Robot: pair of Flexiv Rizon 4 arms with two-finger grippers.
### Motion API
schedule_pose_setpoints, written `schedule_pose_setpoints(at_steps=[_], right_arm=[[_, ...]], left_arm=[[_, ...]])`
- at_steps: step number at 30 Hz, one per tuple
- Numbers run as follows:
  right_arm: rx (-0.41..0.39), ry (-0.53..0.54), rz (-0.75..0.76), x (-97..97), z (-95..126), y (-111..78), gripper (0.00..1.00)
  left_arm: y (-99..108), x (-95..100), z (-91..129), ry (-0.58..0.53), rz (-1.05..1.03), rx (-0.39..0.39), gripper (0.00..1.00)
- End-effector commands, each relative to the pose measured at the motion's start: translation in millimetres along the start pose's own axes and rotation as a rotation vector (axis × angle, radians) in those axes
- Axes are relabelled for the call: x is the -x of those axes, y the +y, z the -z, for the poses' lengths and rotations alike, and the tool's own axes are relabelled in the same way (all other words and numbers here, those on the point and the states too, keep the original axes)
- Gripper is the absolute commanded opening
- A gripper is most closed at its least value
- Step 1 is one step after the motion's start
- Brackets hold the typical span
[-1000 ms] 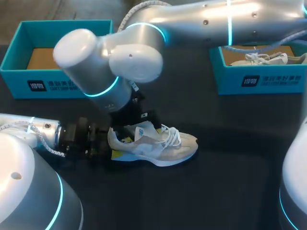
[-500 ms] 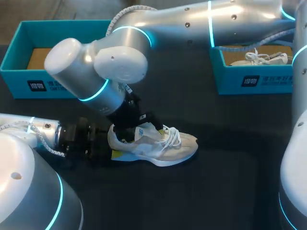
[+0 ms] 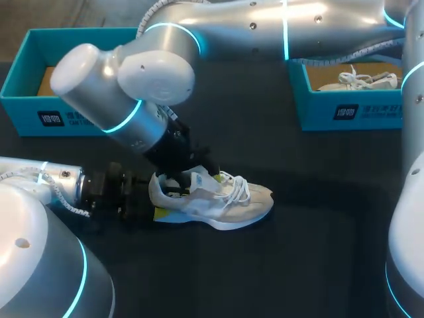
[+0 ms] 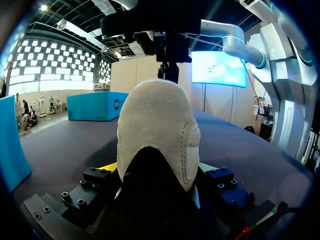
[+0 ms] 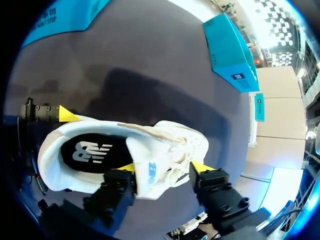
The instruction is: Take the shoe out of the shoebox, open the shoe tongue, remove and reinsert the insole, then place the shoe into the shoebox
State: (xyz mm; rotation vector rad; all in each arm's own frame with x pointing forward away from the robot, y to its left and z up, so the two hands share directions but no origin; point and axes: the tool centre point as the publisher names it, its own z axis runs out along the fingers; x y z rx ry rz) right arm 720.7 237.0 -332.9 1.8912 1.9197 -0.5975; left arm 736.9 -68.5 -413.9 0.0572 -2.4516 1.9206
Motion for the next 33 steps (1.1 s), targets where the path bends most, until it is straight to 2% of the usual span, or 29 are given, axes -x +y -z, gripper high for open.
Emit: schedule_pose_setpoints(at_steps=[1, 4, 12, 21, 33], right_arm=[[0.003, 0.014, -0.347, 5.9, -1, -6.0, 0.0], [-0.003, 0.055, -0.345, 8.9, 0, -6.3, 0.0], [-0.018, 0.249, -0.33, 22.7, -1, -5.5, 0.0], [-0.018, 0.373, -0.331, 43.4, -3, -2.5, 0.0], [-0.014, 0.426, -0.383, 78.4, -23, 2.2, 0.0]], left_arm=[[1, 0.6, -2, -0.004, 0.0, 0.004, 0.0], [1, 0.6, -2, -0.004, 0.0, 0.004, 0.0], [1, 0.6, -2, -0.004, 0.0, 0.004, 0.0], [1, 0.6, -2, -0.004, 0.0, 0.004, 0.0], [1, 0.6, -2, -0.004, 0.0, 0.004, 0.0]])
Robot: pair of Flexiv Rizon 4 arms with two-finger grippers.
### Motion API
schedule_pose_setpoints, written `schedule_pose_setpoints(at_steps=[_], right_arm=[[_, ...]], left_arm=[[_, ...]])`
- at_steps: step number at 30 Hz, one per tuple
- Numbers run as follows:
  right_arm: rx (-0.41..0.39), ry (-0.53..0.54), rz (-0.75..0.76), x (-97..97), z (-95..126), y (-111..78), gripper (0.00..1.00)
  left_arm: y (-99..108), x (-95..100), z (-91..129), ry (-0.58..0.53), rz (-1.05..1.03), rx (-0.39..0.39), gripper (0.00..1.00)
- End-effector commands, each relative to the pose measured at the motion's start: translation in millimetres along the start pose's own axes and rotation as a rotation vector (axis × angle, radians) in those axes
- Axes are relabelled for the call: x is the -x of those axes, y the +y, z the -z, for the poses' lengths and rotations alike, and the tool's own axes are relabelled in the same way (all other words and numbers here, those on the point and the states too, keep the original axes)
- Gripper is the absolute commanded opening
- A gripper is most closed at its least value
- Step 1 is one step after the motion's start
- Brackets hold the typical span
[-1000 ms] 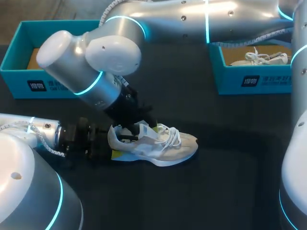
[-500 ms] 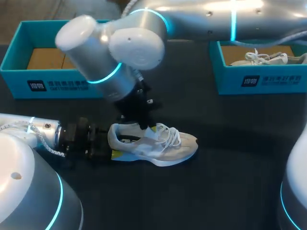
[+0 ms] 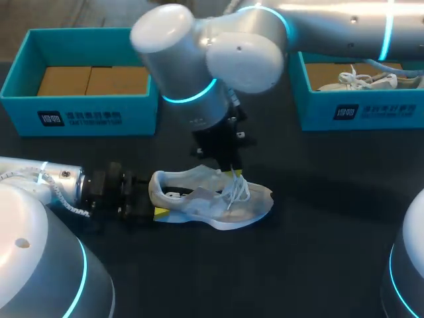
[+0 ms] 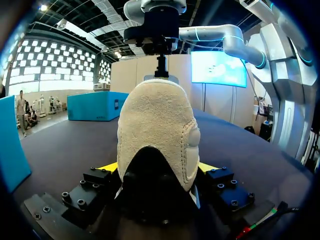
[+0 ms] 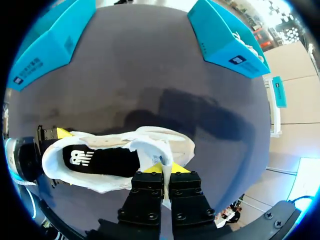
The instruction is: Take the shoe out of the shoebox, open the shoe tongue, remove and reinsert the insole, then place the shoe into the shoebox
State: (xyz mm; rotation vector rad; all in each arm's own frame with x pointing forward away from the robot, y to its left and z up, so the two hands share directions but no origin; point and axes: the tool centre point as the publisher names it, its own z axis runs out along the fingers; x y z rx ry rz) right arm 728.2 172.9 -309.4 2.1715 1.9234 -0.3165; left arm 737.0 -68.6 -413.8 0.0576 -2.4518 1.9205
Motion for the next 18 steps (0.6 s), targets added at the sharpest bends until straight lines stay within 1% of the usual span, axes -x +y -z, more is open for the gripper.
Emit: schedule_pose_setpoints(at_steps=[1, 11, 15, 18], right_arm=[[0.007, 0.162, -0.252, 16.3, -5, -2.2, 0.0], [-0.017, 0.174, -0.286, 34.7, -26, -0.6, 0.0], [-0.036, 0.173, -0.302, 38.2, -36, -1.9, 0.0], [-0.053, 0.174, -0.312, 37.3, -47, -3.4, 0.0]], left_arm=[[1, 0.5, -2, -0.003, 0.0, 0.004, 0.0], [1, 0.5, -2, -0.003, 0.0, 0.004, 0.0], [1, 0.5, -2, -0.003, 0.0, 0.004, 0.0], [1, 0.5, -2, -0.003, 0.0, 0.004, 0.0]])
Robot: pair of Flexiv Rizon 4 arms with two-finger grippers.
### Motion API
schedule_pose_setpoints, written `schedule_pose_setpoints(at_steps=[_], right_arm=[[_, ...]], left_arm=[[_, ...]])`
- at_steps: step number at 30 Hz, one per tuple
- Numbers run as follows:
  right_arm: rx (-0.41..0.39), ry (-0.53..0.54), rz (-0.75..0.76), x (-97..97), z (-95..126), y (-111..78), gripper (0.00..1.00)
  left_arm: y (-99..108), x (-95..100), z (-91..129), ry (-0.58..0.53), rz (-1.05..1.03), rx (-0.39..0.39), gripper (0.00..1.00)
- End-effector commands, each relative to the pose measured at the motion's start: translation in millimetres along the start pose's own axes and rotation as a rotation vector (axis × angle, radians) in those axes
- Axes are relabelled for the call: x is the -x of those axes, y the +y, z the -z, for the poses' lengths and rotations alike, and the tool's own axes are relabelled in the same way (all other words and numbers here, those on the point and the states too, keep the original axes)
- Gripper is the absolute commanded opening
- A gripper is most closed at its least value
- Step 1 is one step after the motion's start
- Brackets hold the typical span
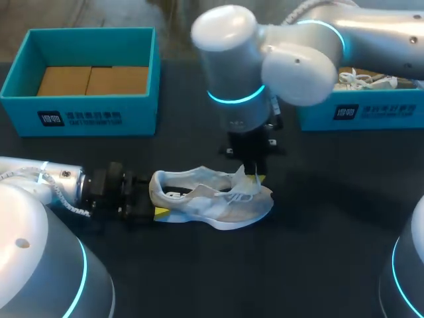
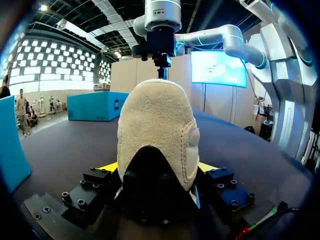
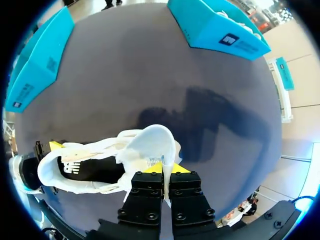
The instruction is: Take the shoe out of the shoebox, open the shoe tongue, remove and reinsert the insole, then place the shoe into the shoebox
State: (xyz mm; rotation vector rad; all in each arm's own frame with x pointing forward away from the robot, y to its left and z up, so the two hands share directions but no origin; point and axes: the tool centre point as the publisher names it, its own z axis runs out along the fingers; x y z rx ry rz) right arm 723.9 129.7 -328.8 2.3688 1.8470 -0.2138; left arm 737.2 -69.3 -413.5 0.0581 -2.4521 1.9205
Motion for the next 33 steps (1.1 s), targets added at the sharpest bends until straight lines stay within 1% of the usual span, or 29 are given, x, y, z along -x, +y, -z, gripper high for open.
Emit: schedule_pose_setpoints(at_steps=[1, 3, 4, 6, 9, 13, 16, 20, 22, 24, 25, 26, 30, 32, 33], right_arm=[[-0.015, 0.065, -0.192, 3.5, -20, -3.3, 0.0], [-0.025, 0.065, -0.197, 2.5, -28, -3.6, 0.0], [-0.03, 0.065, -0.2, 1.9, -31, -3.9, 0.1], [-0.038, 0.066, -0.204, 0.8, -36, -3.9, 0.2], [-0.046, 0.067, -0.206, -1.0, -41, -3.8, 0.25], [-0.053, 0.067, -0.209, -2.3, -43, -3.7, 0.4], [-0.055, 0.066, -0.21, -4.0, -42, -4.3, 0.47], [-0.037, 0.066, -0.207, -4.5, -30, -5.2, 0.51], [-0.018, 0.069, -0.2, -5.5, -22, -5.5, 0.58], [0.001, 0.069, -0.192, -6.6, -14, -6.0, 0.72], [0.007, 0.071, -0.187, -7.1, -11, -6.1, 0.75], [0.019, 0.073, -0.178, -7.7, -5, -6.4, 0.8], [0.047, 0.081, -0.153, -9.2, 12, -7.5, 0.91], [0.065, 0.082, -0.129, -10.7, 22, -7.6, 1.0], [0.072, 0.077, -0.118, -11.6, 26, -7.5, 1.0]], left_arm=[[2, 0.3, -2, -0.003, 0.0, 0.004, 0.0], [2, 0.3, -2, -0.003, 0.0, 0.004, 0.0], [2, 0.3, -2, -0.003, 0.0, 0.004, 0.0], [2, 0.3, -2, -0.003, 0.0, 0.004, 0.0], [2, 0.3, -2, -0.003, 0.0, 0.004, 0.0], [2, 0.3, -2, -0.003, 0.0, 0.004, 0.0], [2, 0.3, -2, -0.003, 0.0, 0.004, 0.0], [2, 0.3, -2, -0.003, 0.0, 0.004, 0.0], [2, 0.3, -2, -0.003, 0.0, 0.004, 0.0], [2, 0.3, -2, -0.003, 0.0, 0.004, 0.0], [2, 0.3, -2, -0.003, 0.0, 0.004, 0.0], [2, 0.3, -2, -0.003, 0.0, 0.004, 0.0], [2, 0.3, -2, -0.003, 0.0, 0.004, 0.0], [2, 0.3, -2, -0.003, 0.0, 0.004, 0.0], [2, 0.3, -2, -0.003, 0.0, 0.004, 0.0]])
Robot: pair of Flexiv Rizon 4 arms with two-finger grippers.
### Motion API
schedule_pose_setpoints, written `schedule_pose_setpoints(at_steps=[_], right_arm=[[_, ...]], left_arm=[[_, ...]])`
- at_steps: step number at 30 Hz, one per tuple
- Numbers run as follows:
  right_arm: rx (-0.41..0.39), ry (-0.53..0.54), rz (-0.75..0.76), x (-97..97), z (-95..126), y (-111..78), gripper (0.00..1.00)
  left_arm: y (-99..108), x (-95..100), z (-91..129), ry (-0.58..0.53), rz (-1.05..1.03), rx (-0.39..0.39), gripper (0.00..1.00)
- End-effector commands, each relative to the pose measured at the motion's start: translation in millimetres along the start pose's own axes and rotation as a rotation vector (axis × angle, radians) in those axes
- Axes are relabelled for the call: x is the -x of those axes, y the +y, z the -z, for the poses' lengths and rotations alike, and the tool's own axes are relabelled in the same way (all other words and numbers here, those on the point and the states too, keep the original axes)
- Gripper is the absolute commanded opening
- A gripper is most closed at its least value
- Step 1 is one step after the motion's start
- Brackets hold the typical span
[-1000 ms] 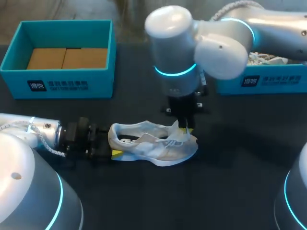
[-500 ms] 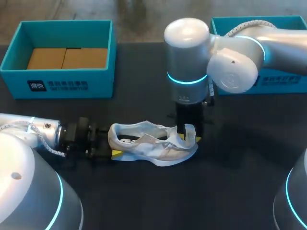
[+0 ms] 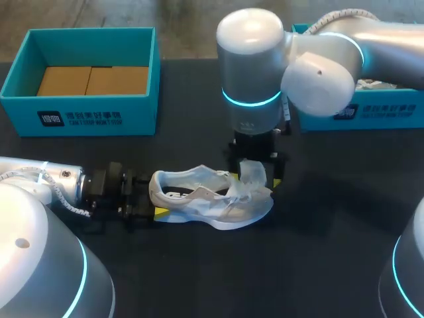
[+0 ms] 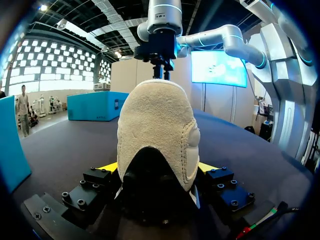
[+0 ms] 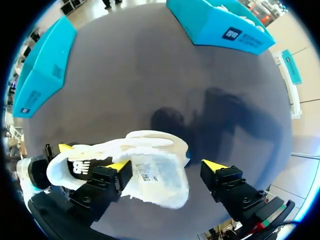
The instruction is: Take the shoe out of the shoebox, open the shoe tongue, remove and reinsert the insole, then place the shoe into the shoebox
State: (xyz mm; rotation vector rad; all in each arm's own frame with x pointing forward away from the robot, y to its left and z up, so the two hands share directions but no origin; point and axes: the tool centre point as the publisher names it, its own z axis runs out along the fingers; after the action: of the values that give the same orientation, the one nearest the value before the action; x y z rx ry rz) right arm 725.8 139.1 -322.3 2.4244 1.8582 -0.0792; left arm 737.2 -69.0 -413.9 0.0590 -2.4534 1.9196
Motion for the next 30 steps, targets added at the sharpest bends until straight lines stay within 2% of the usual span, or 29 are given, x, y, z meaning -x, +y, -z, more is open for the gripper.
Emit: schedule_pose_setpoints(at_steps=[1, 8, 12, 16, 18, 25, 30], right_arm=[[0.067, -0.025, -0.086, -6.5, 22, -6.4, 1.0], [0.124, -0.026, -0.018, -14.5, 46, -2.3, 1.0], [0.172, -0.016, 0.087, -28.5, 63, -1.7, 1.0], [0.249, 0.029, 0.349, -50.9, 79, -4.0, 1.0], [0.271, 0.009, 0.46, -61.7, 85, -5.7, 1.0], [0.304, -0.016, 0.796, -91.1, 93, -10.0, 1.0], [0.303, 0.005, 1.011, -99.0, 94, -11.7, 1.0]], left_arm=[[2, 0.3, -2, -0.002, 0.0, 0.003, 0.0], [2, 0.3, -2, -0.002, 0.0, 0.003, 0.0], [2, 0.3, -2, -0.002, 0.0, 0.003, 0.0], [2, 0.3, -2, -0.002, 0.0, 0.003, 0.0], [2, 0.3, -2, -0.002, 0.0, 0.003, 0.0], [2, 0.3, -2, -0.002, 0.0, 0.003, 0.0], [2, 0.3, -2, -0.002, 0.0, 0.003, 0.0]])
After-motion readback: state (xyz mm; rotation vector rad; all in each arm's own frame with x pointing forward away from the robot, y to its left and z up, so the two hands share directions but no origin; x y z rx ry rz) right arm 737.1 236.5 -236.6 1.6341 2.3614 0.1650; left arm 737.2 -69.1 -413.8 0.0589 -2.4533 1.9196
